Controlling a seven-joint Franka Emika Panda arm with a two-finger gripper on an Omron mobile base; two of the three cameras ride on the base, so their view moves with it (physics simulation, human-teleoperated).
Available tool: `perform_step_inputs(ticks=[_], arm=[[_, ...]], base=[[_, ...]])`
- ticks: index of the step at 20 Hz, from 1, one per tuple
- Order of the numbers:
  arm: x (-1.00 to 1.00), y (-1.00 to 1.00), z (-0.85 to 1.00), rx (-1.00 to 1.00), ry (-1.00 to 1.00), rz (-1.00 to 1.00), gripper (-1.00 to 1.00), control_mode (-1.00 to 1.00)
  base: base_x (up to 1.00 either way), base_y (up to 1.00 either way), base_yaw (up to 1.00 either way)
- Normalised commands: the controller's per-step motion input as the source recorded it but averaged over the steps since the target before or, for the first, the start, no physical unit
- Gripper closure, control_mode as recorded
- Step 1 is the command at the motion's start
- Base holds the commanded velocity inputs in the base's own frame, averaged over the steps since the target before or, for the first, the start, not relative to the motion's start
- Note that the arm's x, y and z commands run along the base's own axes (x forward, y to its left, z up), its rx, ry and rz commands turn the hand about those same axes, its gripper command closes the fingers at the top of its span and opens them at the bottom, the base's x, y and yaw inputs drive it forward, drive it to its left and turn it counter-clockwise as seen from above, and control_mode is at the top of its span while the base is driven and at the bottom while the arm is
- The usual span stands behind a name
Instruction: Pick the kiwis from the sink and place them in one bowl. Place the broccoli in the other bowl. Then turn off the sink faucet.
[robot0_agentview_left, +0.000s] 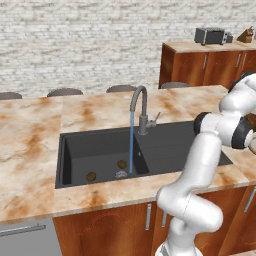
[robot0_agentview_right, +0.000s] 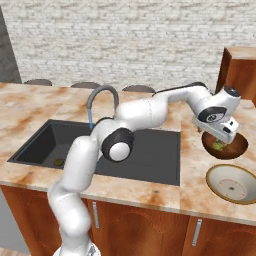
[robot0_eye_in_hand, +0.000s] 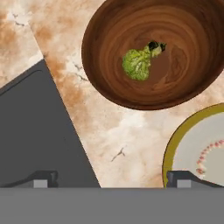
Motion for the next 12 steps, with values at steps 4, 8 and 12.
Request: perform_step_inputs(ticks=[4,8,12], arm=[[-0.94,1.00,-0.16,-0.41,-0.18,0.00,-1.00,-1.00],[-0.73,1.00,0.45,-0.43,-0.21,0.00,-1.00,-1.00],[-0.67,1.00,0.75,-0.33,-0.12,0.00,-1.00,-1.00]], base=[[0.00,0.00,0.00],[0.00,0.00,0.00],[0.00,0.00,0.00]])
